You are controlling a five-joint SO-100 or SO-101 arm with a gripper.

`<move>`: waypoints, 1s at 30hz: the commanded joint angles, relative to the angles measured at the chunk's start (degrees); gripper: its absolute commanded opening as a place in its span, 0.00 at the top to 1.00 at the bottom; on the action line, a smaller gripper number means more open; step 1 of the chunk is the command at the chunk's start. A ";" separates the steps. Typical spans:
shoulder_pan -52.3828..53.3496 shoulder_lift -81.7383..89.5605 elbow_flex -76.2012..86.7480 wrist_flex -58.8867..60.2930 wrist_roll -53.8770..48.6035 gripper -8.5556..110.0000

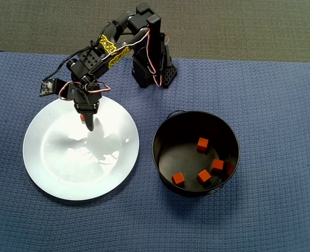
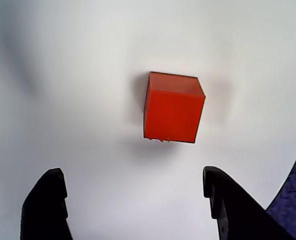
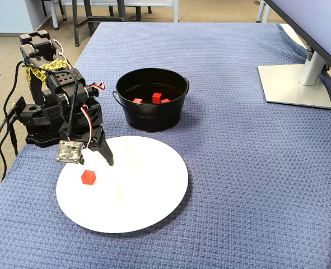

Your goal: Pick up the red cubes from the white plate and place them in the black recipient

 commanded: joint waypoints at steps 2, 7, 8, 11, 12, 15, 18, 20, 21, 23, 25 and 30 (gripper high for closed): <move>2.02 1.32 0.62 -1.32 -5.45 0.68; 3.87 1.05 1.14 -4.04 -6.33 0.68; 4.31 0.79 1.23 -4.75 -6.33 0.68; 5.71 -0.18 2.55 -8.26 -6.59 0.68; 5.98 -0.44 2.90 -9.23 -6.59 0.69; 6.42 -1.14 2.99 -10.28 -5.89 0.69; 6.42 -1.41 4.48 -12.48 -5.54 0.70; 6.33 -1.49 4.48 -12.74 -4.57 0.71; 6.33 -1.49 4.66 -13.18 -3.78 0.72; 6.42 -1.85 5.54 -14.77 -2.99 0.73; 6.24 -2.11 6.15 -15.82 -2.29 0.74; 5.89 -1.58 7.29 -15.82 -3.25 0.75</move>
